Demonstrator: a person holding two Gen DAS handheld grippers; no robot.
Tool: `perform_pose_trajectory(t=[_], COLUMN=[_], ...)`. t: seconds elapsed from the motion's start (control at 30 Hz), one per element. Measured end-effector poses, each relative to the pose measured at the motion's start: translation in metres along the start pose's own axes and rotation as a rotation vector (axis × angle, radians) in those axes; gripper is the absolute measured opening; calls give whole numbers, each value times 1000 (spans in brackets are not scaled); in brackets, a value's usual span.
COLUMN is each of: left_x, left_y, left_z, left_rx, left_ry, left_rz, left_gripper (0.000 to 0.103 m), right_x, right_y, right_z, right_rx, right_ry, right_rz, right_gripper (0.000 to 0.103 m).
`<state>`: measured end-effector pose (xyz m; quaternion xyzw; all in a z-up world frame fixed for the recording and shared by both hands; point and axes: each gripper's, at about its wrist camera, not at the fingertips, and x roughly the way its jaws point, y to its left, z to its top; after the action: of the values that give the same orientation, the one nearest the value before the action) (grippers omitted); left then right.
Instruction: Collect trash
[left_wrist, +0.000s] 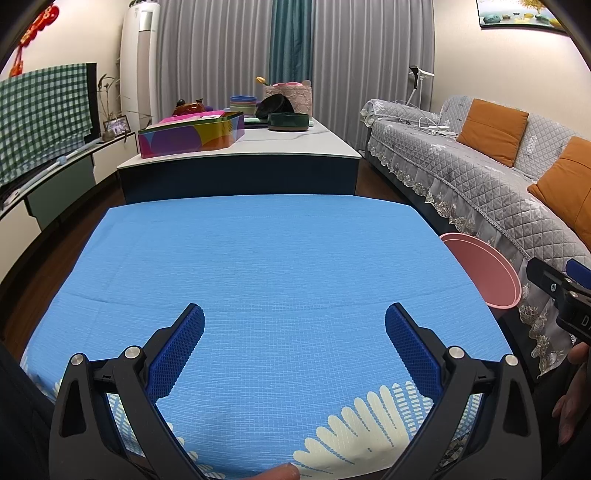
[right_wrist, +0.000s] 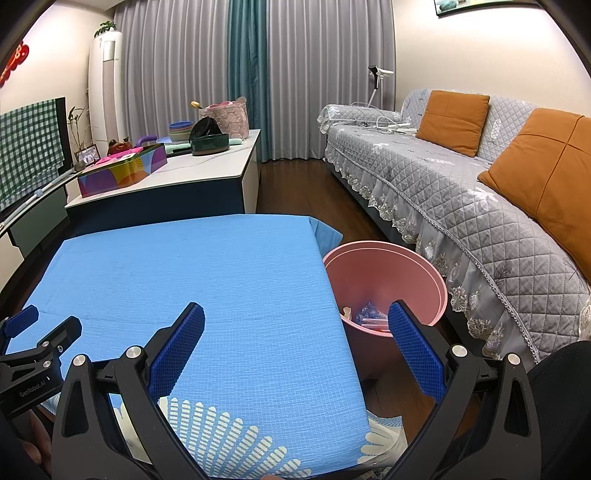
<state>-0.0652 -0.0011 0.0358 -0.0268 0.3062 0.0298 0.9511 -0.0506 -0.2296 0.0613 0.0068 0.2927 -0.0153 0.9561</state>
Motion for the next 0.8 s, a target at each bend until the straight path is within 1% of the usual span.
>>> perform_pose_trajectory(t=[0.8], left_x=[1], left_y=[-2], left_z=[0], left_rx=[5], left_ry=[2], left_rz=[-3], left_gripper=[95], right_x=[-1], right_y=[0], right_z=[0], right_rx=[2], right_ry=[-1], right_rz=[0], right_gripper=[98])
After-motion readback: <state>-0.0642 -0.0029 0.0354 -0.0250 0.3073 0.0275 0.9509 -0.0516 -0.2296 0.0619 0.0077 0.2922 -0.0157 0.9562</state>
